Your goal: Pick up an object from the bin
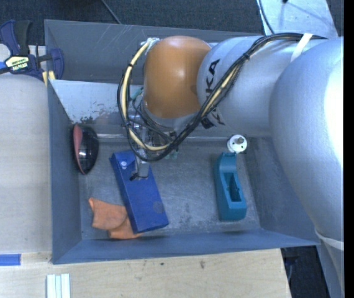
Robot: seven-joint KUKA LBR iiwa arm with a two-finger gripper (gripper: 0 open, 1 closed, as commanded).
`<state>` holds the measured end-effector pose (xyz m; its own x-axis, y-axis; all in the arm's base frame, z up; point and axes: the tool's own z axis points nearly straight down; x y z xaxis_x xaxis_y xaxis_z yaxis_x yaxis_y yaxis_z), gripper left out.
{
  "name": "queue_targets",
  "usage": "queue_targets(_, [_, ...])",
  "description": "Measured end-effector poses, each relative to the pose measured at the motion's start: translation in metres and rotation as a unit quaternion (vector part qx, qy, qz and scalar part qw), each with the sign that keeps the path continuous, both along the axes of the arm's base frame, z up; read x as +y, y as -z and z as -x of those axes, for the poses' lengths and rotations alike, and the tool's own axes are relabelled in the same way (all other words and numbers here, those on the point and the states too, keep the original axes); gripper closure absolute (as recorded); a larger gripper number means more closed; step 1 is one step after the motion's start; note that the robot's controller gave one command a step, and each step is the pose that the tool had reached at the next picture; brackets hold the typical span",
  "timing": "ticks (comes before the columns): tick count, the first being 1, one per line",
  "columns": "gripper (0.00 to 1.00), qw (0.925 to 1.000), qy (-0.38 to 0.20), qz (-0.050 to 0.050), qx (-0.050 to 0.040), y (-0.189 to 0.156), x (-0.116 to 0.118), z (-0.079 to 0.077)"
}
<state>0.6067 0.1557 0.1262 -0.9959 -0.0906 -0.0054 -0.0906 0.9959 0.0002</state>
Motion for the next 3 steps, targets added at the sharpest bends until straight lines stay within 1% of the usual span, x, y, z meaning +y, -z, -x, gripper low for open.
queue_targets(1, [0.00, 0.9944, -0.106, 0.000, 0.0013, 0.009, 0.009, 0.003])
queue_targets(2, [1.00, 0.9997, -0.026, -0.001, -0.0014, 0.047, 0.003, -0.015])
queue_targets(3, [1.00, 0.9997, -0.026, -0.001, -0.0014, 0.047, 0.003, -0.015])
